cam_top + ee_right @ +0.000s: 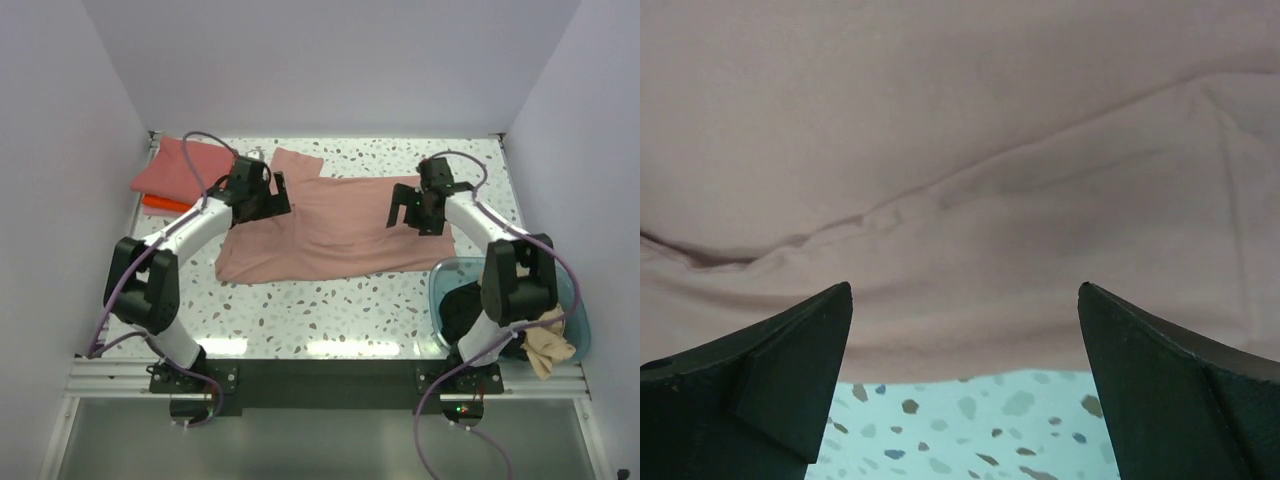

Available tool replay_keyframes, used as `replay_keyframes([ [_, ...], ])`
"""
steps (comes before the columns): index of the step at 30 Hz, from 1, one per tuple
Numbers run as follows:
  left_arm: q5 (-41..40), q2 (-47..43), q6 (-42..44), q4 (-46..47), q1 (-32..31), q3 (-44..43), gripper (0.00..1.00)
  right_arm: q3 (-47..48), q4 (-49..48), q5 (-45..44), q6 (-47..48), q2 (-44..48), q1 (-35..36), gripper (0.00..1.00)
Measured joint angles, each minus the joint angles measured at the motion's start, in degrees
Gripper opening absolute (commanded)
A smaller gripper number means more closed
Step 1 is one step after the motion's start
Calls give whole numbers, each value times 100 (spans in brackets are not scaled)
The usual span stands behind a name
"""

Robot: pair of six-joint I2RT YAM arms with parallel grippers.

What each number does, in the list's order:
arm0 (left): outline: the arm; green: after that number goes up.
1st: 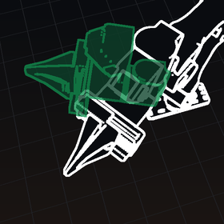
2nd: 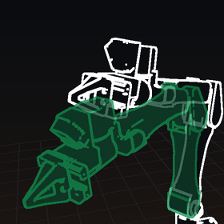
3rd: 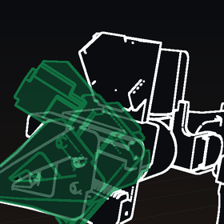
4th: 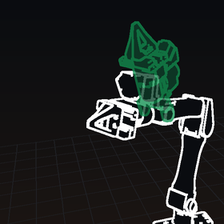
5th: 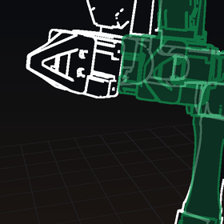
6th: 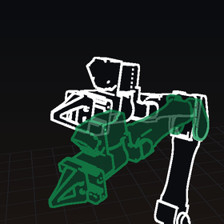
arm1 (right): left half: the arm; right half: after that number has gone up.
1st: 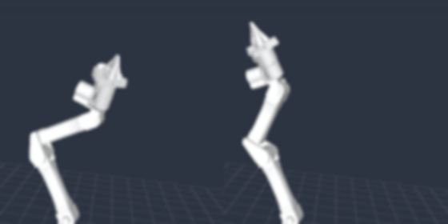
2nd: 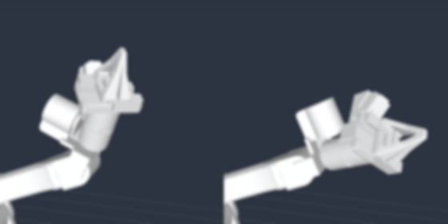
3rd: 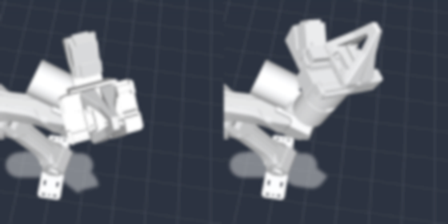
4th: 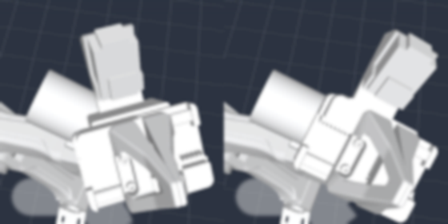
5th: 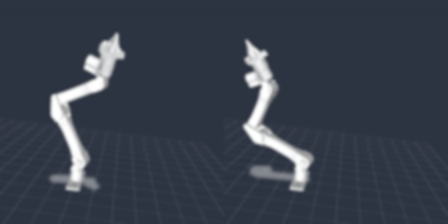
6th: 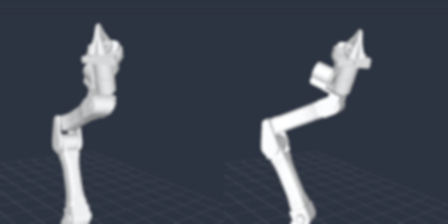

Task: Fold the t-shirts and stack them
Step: Fold the tshirt

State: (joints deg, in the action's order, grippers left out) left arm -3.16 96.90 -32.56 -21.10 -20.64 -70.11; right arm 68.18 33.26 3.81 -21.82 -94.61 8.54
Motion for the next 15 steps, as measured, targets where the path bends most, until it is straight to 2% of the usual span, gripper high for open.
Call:
replay_keyframes([
  [3, -122, -221, -98, 101, 0, 369, 100, 210, -142, -39, -96, -573, 227, 99],
  [8, -229, -208, -295, 85, 74, 1128, 100, 339, 33, -487, -195, -1228, 184, 99],
  [15, -315, -343, -610, 249, 356, 1829, 100, 155, -4, -737, -389, -1174, -94, 99],
])
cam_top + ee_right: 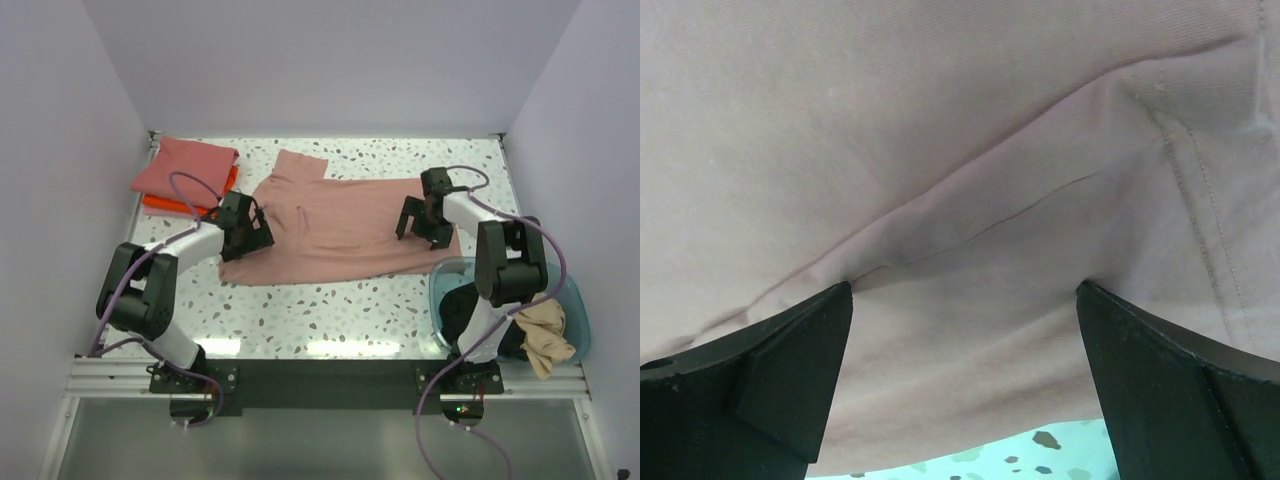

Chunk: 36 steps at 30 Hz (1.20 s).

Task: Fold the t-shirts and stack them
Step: Fold the tshirt

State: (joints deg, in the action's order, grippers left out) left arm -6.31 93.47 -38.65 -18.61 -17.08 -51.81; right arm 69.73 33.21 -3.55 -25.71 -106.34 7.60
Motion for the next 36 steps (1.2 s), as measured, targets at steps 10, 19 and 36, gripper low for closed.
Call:
replay_keyframes([
  [10, -87, -1126, -695, 0, 20, 1088, 100, -1038, -236, 122, 153, 850, -284, 99],
  [19, -487, -1606, -824, -1467, 22, 892, 100, -396, 243, 321, 354, 1113, -317, 99],
  [36, -1073, 3716, 691, -1941, 28, -7287, 100, 2758, 448, 107, 610, -529, -387, 99],
])
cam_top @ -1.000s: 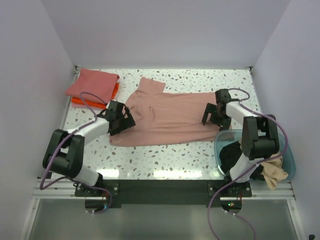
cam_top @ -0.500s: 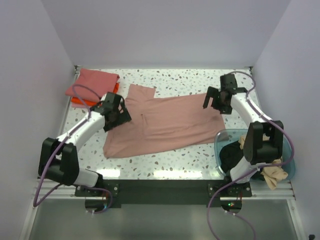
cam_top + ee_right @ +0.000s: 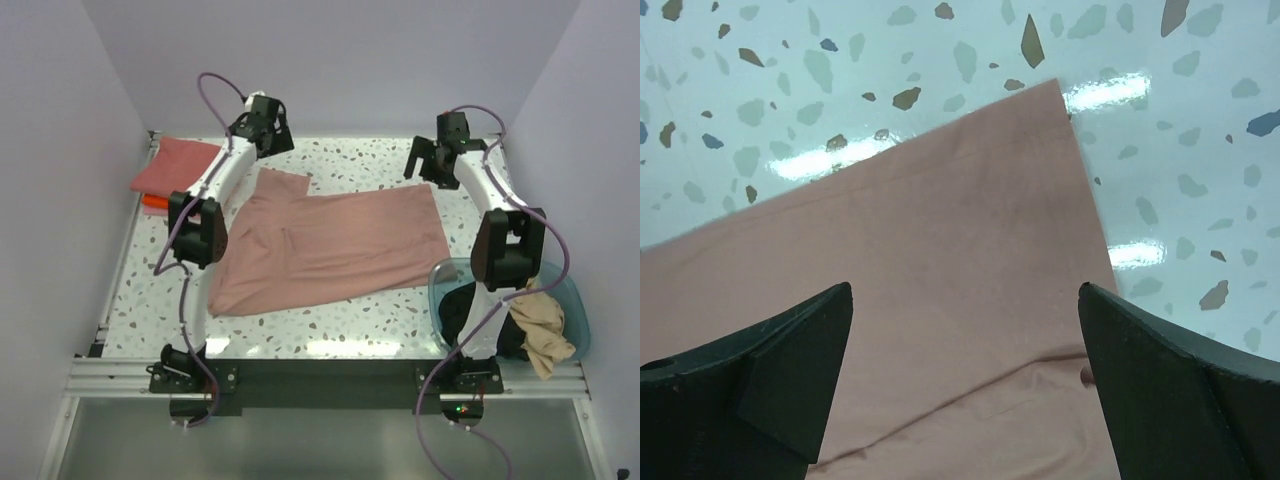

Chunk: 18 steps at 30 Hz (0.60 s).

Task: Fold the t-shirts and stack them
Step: Fold the tshirt

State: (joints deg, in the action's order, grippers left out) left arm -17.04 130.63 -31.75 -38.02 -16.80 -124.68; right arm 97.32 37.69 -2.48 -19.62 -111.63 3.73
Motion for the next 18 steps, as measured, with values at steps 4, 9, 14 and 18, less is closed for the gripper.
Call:
replay_keyframes([
  [4, -238, 789, 184, -48, 22, -413, 100, 393, 76, -120, 105, -391, 0, 99],
  [9, -472, 1154, 289, -33, 81, -407, 100, 1298, 157, -275, 280, -1062, -7, 99],
  [14, -625, 1563, 326, 4, 109, -584, 89, 1777, 216, -321, 369, -1475, -42, 99],
  [18, -588, 1648, 297, 160, 109, -570, 74, 1784, 234, -391, 411, -1578, -79, 99],
])
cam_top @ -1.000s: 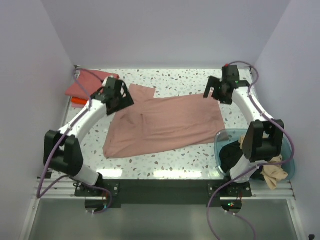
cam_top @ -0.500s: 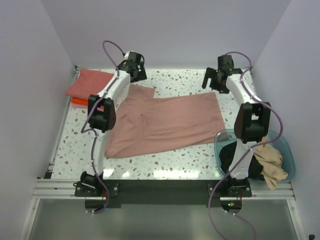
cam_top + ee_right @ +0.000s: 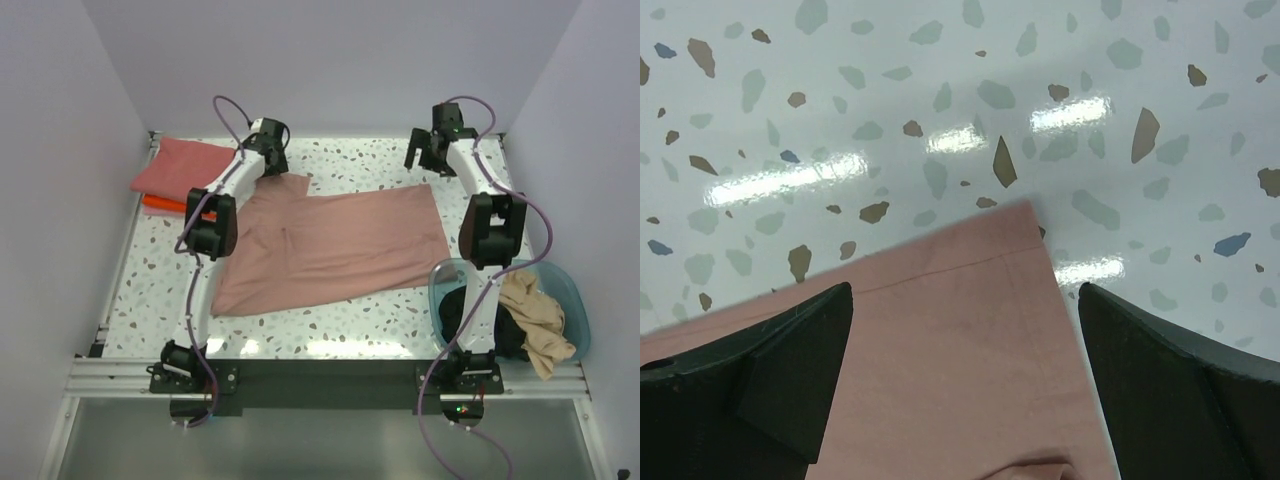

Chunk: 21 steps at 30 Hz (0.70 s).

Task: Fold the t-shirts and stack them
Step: Fold the tshirt

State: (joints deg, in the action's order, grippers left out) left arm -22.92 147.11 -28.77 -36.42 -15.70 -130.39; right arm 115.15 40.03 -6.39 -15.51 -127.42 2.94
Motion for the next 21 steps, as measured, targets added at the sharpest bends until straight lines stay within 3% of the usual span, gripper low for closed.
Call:
replay_keyframes([
  [4, 103, 2, -20, 212, 0, 83, 51, 42, 28, -11, 0, -68, -46, 99],
  [5, 140, 2, -17, 249, -2, 94, 41, 59, 33, -9, 0, -87, -59, 99],
  [7, 186, 11, -20, 291, -4, 94, 30, 111, 46, 0, 9, -136, -74, 99],
  [8, 199, 13, -17, 304, -2, 94, 17, 184, 68, 7, 17, -184, -79, 99],
  [11, 273, 15, -15, 339, 2, 94, 0, 542, 118, 35, 63, -459, -87, 99],
  [15, 326, -15, 20, 452, 13, 181, 0, 990, 127, 15, 127, -855, -72, 97],
  [21, 444, -286, 162, 857, 33, 710, 0, 1434, 271, -188, 210, -1423, -55, 87],
])
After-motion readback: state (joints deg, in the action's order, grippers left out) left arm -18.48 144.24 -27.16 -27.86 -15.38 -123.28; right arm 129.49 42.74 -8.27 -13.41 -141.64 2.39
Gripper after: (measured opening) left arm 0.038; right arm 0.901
